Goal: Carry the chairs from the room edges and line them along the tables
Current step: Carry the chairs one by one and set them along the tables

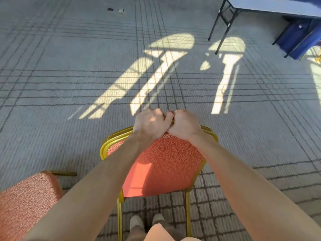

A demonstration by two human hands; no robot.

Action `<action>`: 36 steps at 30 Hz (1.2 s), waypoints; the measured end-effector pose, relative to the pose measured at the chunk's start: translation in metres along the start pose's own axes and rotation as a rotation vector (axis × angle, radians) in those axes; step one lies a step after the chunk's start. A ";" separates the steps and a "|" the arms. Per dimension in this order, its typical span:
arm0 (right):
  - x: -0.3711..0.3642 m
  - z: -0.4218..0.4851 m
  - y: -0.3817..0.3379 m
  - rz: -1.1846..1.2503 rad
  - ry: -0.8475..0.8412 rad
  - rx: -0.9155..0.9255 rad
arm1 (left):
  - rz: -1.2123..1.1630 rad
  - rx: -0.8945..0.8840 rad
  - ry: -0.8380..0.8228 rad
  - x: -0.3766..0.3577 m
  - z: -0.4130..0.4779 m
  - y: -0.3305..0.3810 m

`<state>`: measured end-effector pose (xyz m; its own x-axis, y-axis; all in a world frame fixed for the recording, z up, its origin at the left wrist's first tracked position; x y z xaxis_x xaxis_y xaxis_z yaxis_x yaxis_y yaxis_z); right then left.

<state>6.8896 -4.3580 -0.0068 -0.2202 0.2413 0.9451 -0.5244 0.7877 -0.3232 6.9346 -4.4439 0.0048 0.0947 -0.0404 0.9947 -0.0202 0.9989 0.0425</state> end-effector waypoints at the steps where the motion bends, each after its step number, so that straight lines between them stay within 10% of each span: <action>1: 0.001 0.005 0.000 0.008 0.003 0.007 | 0.082 -0.060 -0.017 -0.004 0.004 0.003; 14: -0.006 0.138 0.045 0.070 -0.027 0.113 | -0.053 0.150 -0.089 -0.032 0.134 -0.046; 28: 0.080 0.205 0.205 0.093 0.019 -0.169 | -0.076 -0.342 -0.107 -0.037 0.335 0.066; 36: 0.132 0.189 0.264 -0.130 0.317 -0.256 | -0.262 -0.556 0.111 -0.027 0.391 0.134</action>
<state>6.5662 -4.2253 0.0234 0.1195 0.2615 0.9578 -0.3011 0.9288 -0.2160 6.5406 -4.3179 0.0207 0.1300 -0.3130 0.9408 0.5358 0.8206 0.1990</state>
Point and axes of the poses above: each hand's wrist, its own z-axis towards the middle knuckle, its own x-axis out of the back of the hand, y = z × x, the point moved 7 cm from there along z, towards the middle knuckle, and after that the axes turned 4 degrees about z, right-handed, at the moved point
